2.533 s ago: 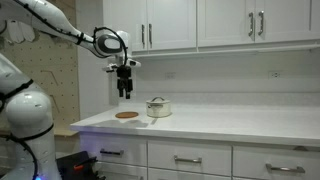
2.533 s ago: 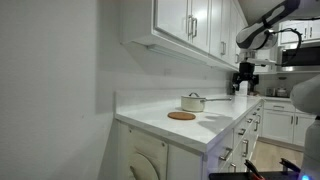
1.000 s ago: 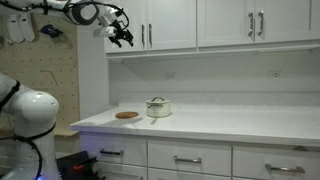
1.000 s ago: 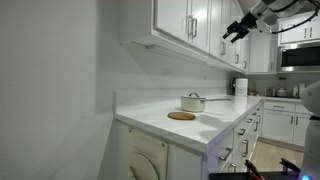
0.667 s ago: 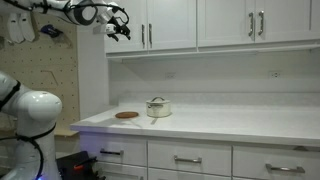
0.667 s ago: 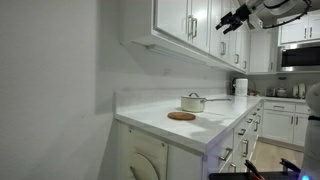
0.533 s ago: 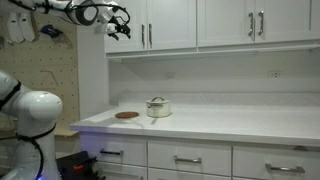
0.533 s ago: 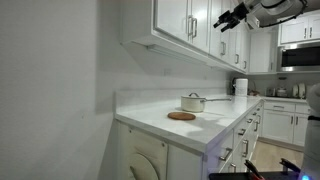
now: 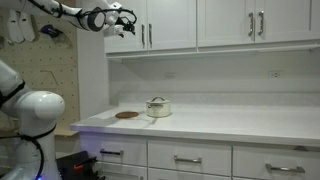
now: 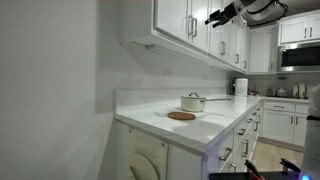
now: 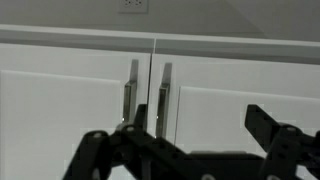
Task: Open the top right cupboard door
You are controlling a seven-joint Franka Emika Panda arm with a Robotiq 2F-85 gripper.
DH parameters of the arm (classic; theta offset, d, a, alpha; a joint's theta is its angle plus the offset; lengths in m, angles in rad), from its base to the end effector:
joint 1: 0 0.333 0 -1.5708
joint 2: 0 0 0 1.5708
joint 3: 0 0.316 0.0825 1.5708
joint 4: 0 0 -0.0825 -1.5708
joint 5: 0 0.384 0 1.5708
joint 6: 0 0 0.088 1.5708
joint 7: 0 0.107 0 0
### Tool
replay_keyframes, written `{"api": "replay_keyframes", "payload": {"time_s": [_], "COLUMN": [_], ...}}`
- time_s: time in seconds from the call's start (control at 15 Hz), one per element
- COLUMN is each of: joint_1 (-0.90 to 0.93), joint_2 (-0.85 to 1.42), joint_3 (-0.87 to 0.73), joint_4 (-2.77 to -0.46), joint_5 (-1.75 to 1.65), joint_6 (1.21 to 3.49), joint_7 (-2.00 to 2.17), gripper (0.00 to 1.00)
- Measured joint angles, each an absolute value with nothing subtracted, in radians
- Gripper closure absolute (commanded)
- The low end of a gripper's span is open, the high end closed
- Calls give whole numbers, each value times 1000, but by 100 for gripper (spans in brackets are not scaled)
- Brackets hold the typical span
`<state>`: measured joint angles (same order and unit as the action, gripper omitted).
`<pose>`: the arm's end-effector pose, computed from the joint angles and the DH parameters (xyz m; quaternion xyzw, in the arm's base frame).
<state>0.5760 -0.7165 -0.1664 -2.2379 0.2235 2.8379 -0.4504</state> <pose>0.3530 0.1037 0.7774 -0.7463 -0.2530 -0.6008 0.1339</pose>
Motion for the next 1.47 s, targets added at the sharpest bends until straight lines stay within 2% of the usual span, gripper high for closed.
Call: {"api": "replay_keyframes", "payload": {"time_s": [0.53, 1.47], "joint_1": [666, 709], "joint_2": [-509, -208], "joint_3": [-254, -355], "joint_4": [-2062, -1759], "joint_5": [222, 223], "joint_6": [3021, 3032], "joint_7": [-450, -449], "gripper": [0, 0]}}
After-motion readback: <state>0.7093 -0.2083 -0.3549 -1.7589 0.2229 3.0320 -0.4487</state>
